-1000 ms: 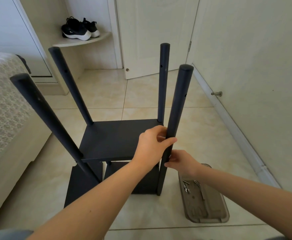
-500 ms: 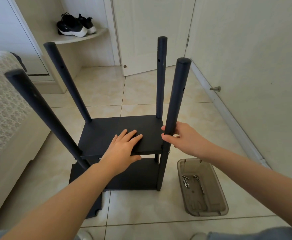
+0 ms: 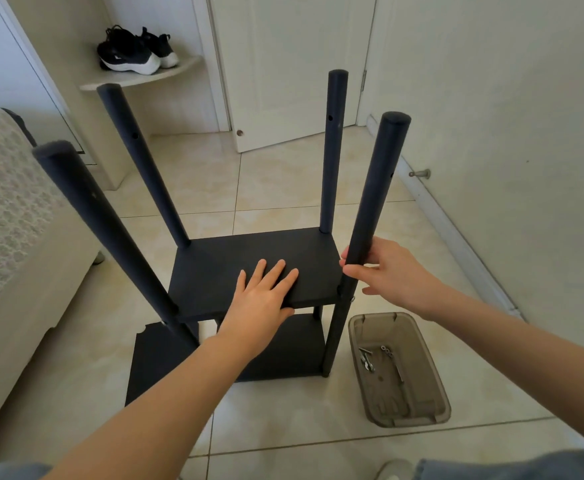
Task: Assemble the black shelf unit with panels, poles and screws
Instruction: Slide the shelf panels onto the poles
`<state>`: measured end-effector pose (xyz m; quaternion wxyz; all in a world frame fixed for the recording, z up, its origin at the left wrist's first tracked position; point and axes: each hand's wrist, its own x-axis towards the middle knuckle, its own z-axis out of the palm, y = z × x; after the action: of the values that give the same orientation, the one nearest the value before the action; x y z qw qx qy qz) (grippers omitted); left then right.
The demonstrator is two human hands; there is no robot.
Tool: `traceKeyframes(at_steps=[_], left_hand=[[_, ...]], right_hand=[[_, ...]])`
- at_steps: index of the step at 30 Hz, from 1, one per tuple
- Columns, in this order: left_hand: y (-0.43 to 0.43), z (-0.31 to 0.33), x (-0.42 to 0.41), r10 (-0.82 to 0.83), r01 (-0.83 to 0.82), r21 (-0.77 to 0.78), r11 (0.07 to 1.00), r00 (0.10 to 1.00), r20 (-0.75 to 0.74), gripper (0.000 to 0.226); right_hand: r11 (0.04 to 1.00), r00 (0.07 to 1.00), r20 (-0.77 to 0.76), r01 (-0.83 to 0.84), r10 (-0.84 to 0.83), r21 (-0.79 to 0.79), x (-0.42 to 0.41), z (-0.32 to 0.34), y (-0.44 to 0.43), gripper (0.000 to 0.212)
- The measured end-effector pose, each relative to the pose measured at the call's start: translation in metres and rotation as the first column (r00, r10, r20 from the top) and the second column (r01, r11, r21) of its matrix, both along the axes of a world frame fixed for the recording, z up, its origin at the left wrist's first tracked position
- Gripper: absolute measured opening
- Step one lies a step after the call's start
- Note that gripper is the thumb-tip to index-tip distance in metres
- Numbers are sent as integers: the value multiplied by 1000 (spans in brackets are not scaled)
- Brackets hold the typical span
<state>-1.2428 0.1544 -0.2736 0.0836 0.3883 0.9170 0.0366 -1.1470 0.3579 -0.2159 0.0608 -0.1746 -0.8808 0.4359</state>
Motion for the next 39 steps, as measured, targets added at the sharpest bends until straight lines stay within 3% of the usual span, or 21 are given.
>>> traceKeyframes(at_steps=[8, 12, 23, 30, 39], left_hand=[[11, -9, 1, -14, 15, 7, 1000, 999, -49, 68], [10, -3, 0, -25, 25, 6, 1000, 1000, 8, 68], [-38, 56, -8, -170, 184, -86, 979, 974, 151, 50], [-133, 86, -12, -107, 124, -40, 992, 952, 288, 34], [-238, 43, -32, 140, -191, 86, 978, 901, 411, 24]], right_hand=[[996, 996, -21, 92, -92, 12, 5, -5, 3, 30], [992, 992, -2, 127, -127, 25, 7, -2, -3, 34], [979, 953, 246, 143, -176, 143, 32, 13, -20, 31], [977, 944, 326, -114, 51, 178, 26, 5, -83, 33], [948, 877, 398, -315, 268, 55, -13, -47, -179, 31]])
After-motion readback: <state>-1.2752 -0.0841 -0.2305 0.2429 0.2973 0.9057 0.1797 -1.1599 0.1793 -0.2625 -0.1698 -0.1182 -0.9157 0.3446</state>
